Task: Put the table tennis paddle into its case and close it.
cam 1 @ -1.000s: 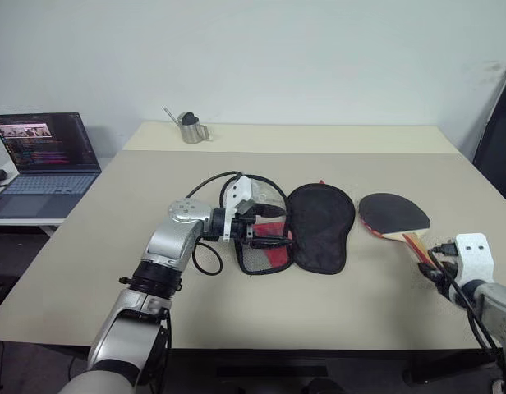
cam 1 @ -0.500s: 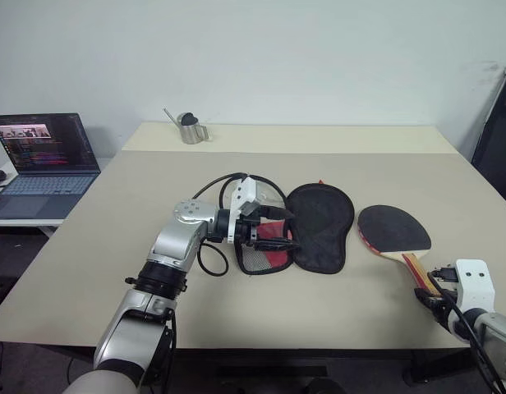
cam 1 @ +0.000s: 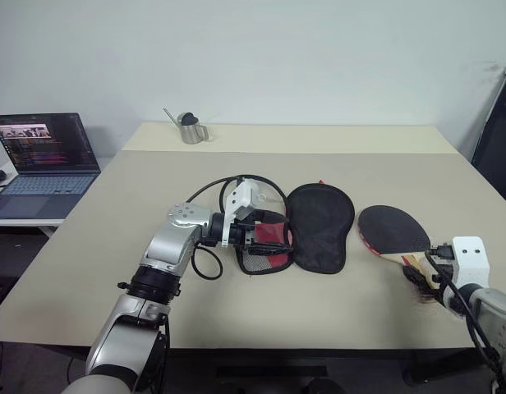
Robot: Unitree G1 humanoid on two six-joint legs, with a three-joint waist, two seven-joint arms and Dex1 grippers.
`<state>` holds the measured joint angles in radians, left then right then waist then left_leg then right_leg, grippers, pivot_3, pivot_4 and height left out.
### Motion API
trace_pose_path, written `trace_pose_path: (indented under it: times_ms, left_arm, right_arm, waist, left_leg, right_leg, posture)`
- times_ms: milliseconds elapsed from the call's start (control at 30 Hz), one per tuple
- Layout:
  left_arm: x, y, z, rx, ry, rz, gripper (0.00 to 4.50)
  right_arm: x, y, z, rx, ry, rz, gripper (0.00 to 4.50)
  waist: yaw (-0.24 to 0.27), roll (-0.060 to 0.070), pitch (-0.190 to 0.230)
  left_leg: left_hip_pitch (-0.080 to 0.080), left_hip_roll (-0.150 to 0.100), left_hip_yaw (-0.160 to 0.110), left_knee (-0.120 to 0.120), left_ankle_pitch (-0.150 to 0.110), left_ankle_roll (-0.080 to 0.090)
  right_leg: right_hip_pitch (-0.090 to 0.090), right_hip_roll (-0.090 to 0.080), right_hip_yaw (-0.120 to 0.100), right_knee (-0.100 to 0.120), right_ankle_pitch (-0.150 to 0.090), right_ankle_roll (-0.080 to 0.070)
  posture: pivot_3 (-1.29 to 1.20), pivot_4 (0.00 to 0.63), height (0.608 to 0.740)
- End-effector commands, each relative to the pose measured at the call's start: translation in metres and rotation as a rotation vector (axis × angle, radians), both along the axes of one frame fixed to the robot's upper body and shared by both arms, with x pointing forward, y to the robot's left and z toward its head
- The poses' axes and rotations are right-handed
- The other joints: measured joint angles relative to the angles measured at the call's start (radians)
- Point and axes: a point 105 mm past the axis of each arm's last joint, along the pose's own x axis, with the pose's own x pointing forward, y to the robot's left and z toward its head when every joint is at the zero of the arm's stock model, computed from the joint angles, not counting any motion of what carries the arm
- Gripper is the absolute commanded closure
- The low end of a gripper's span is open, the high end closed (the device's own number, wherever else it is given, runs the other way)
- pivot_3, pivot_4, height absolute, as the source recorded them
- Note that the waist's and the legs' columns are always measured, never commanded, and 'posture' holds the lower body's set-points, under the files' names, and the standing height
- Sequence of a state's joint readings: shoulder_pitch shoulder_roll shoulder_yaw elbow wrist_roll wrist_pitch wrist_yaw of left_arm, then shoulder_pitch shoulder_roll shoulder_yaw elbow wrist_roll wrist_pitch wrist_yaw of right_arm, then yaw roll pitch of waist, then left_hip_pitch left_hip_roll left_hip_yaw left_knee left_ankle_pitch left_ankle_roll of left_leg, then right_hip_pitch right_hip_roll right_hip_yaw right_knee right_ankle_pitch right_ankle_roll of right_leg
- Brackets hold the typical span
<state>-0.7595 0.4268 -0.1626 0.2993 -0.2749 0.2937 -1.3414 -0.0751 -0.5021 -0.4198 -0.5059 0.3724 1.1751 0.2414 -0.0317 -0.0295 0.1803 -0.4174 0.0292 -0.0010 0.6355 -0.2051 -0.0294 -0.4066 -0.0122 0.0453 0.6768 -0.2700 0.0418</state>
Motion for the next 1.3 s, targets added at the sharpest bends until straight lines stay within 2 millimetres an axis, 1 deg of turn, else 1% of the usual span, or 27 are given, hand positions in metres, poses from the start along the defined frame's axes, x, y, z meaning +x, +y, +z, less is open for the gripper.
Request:
trace_pose_path:
  times_ms: [33,100,267,400,633,733,833,967,1000,1133,1233,1300]
  left_arm:
    - [-0.004,-0.005,0.014,-0.027,-0.055,-0.035,0.55]
    - [-0.004,-0.005,0.013,-0.026,-0.057,-0.041,0.55]
    - [-0.009,-0.003,0.019,-0.025,-0.077,-0.082,0.55]
    - [-0.008,0.000,0.023,-0.001,-0.125,-0.069,0.55]
    - [-0.010,0.000,0.030,0.000,-0.154,-0.053,0.55]
    - [-0.012,-0.001,0.036,-0.034,-0.148,-0.056,0.55]
    - [-0.014,-0.001,0.039,-0.060,-0.138,-0.054,0.55]
    - [-0.011,0.008,0.032,-0.056,-0.118,-0.032,0.55]
    - [-0.009,0.010,0.031,-0.056,-0.117,-0.023,0.55]
    - [-0.004,0.014,0.030,-0.057,-0.122,0.000,0.55]
    - [0.000,0.018,0.030,-0.052,-0.130,0.017,0.55]
    - [0.002,0.019,0.032,-0.052,-0.137,0.028,0.55]
  right_arm:
    - [0.008,-0.005,0.005,-0.027,-0.017,0.007,0.42]
    - [0.011,-0.006,0.001,-0.027,0.003,0.016,0.42]
    - [0.019,0.000,-0.006,0.002,0.038,0.074,0.42]
    - [0.024,0.006,-0.010,0.010,0.054,0.109,0.42]
    - [0.029,0.006,-0.020,0.011,0.084,0.117,0.42]
    - [0.027,0.007,-0.026,0.021,0.108,0.111,1.01]
    - [0.026,0.006,-0.030,0.023,0.122,0.107,1.95]
    - [0.025,0.005,-0.031,0.016,0.120,0.094,3.27]
    - [0.025,0.005,-0.029,0.013,0.113,0.087,3.39]
    - [0.026,-0.005,-0.012,0.018,0.051,0.021,3.39]
    - [0.024,-0.011,0.011,0.015,-0.017,-0.019,3.39]
    - [0.023,-0.007,0.027,0.015,-0.057,-0.018,3.39]
  waist:
    - [0.000,0.000,0.000]
    - [0.000,0.000,0.000]
    - [-0.001,0.000,0.000]
    - [-0.001,0.000,0.000]
    - [-0.001,0.000,0.000]
    - [-0.002,0.000,0.000]
    - [-0.002,-0.001,0.000]
    - [-0.002,-0.001,0.000]
    - [-0.002,-0.001,0.000]
    - [-0.001,-0.001,0.000]
    - [0.001,0.000,0.000]
    - [0.001,0.000,0.000]
  left_leg:
    - [0.000,0.000,0.000,0.000,0.000,0.000]
    - [0.000,0.000,0.000,0.000,0.000,0.000]
    - [0.000,0.000,0.000,0.000,0.000,0.000]
    - [0.000,0.000,0.000,0.000,0.000,0.000]
    - [0.000,0.000,0.000,0.000,0.000,0.000]
    - [0.001,0.000,0.001,0.000,0.000,0.000]
    - [0.001,0.000,0.000,0.001,0.000,0.000]
    - [0.001,0.001,0.000,0.001,0.000,0.000]
    - [0.001,0.001,0.000,0.001,0.000,0.000]
    - [0.001,0.000,0.000,0.002,0.000,0.000]
    - [0.000,0.000,0.000,0.001,0.000,0.000]
    - [-0.001,0.000,0.000,0.001,0.000,0.000]
  right_leg:
    - [0.000,0.000,0.000,0.000,0.000,0.000]
    - [0.000,0.000,0.000,-0.001,0.000,0.000]
    - [0.000,0.000,0.000,0.000,0.000,0.000]
    - [0.000,0.000,0.000,0.000,0.000,0.000]
    - [0.000,0.000,0.001,0.000,0.000,0.000]
    - [0.000,0.000,0.001,0.000,0.000,0.000]
    - [0.001,0.000,0.001,0.000,0.000,0.000]
    - [0.001,0.000,0.000,0.001,0.000,0.000]
    - [0.001,0.000,0.000,0.001,0.000,0.000]
    - [0.001,0.000,0.000,0.001,0.000,0.000]
    - [0.001,0.000,0.000,0.001,0.000,0.000]
    - [0.000,0.000,0.000,0.000,0.000,0.000]
  posture:
    - [0.00,0.150,0.740]
    - [0.00,0.150,0.740]
    - [0.00,0.150,0.740]
    - [0.00,0.150,0.740]
    - [0.00,0.150,0.740]
    - [0.00,0.150,0.740]
    - [0.00,0.150,0.740]
    - [0.00,0.150,0.740]
    - [0.00,0.150,0.740]
    - [0.00,0.150,0.740]
    - [0.00,0.150,0.740]
    - [0.00,0.150,0.740]
